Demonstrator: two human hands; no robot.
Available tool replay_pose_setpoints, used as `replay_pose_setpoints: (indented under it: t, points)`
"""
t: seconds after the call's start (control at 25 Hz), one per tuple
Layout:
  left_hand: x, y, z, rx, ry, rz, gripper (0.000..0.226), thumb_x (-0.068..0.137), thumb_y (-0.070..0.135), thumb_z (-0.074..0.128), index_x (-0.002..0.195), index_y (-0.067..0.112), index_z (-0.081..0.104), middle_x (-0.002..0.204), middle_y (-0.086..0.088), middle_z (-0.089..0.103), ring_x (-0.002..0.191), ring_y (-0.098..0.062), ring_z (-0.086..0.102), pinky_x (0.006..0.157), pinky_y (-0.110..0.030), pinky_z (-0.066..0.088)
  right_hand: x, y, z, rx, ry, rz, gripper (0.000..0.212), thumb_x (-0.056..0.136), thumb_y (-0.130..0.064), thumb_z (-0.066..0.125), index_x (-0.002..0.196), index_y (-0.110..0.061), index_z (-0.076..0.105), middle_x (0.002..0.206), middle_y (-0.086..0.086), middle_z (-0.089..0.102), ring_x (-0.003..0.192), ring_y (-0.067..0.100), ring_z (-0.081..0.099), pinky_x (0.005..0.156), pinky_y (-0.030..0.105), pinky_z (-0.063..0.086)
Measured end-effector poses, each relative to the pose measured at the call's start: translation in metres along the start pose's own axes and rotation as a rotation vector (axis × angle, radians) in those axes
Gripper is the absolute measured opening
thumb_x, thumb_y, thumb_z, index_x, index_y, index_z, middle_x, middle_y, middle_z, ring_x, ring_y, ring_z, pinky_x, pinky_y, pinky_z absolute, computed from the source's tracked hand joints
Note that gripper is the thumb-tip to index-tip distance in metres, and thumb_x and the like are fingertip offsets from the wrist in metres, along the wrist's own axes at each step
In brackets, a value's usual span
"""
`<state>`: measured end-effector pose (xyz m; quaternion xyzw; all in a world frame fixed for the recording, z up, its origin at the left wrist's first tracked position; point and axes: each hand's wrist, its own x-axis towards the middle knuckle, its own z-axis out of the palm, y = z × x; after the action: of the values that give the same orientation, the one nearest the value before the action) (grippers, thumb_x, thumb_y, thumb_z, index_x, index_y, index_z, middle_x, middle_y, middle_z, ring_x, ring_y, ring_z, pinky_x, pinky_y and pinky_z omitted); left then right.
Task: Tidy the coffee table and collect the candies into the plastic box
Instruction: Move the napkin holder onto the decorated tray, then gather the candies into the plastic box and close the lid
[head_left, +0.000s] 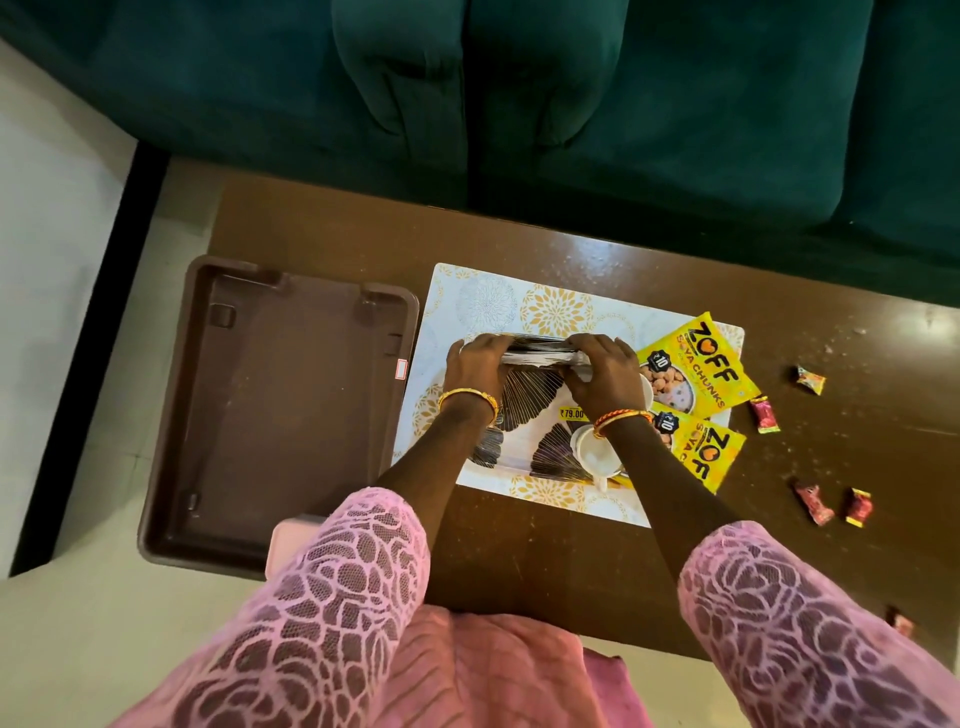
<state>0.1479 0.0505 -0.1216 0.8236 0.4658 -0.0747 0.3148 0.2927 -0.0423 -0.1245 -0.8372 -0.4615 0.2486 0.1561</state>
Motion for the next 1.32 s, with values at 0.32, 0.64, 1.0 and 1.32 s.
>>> replay_pose_setpoints:
  t: [0.32,0.64,1.0,1.32]
  points:
    - [-0.079,0.0,-0.015,-0.004,0.072,-0.056,0.045,0.087,0.013,0.051,0.132,0.011,0.046,0.138,-0.014,0.049,0.127,-0.03,0.044,0.109,-0.041,0.032,-0.057,-0.055,-0.018,0.151,0.371,-0.041,0.021,0.067,0.002,0.052,0.085,0.0,0.062,0.089,0.022,0.062,0.089,0.039,0.055,0.076,0.041,0.047]
    - [-0.227,-0.091,-0.019,-0.229,0.364,-0.451,0.035,0.084,0.003,0.051,0.119,-0.001,0.056,0.126,-0.025,0.054,0.116,-0.04,0.051,0.1,-0.044,0.043,-0.146,-0.138,0.03,0.358,0.11,-0.159,0.007,0.073,-0.001,0.057,0.071,-0.002,0.063,0.075,0.017,0.064,0.077,0.03,0.06,0.069,0.022,0.042]
    - [-0.262,-0.189,-0.014,-0.475,0.192,-0.78,0.037,0.091,0.008,0.049,0.127,-0.003,0.049,0.129,-0.028,0.054,0.119,-0.043,0.05,0.1,-0.043,0.038,-0.189,-0.184,0.131,0.239,-0.474,0.321,0.027,0.077,-0.015,0.066,0.102,-0.005,0.06,0.103,0.017,0.069,0.094,0.032,0.064,0.076,0.024,0.049]
    - [-0.255,-0.219,-0.027,-0.62,0.135,-0.811,0.023,0.086,0.004,0.058,0.106,-0.004,0.066,0.112,-0.024,0.067,0.107,-0.036,0.061,0.098,-0.038,0.045,-0.207,-0.21,0.161,0.427,-0.409,0.682,0.027,0.072,-0.014,0.075,0.09,-0.007,0.056,0.103,0.019,0.068,0.091,0.033,0.067,0.085,0.04,0.056]
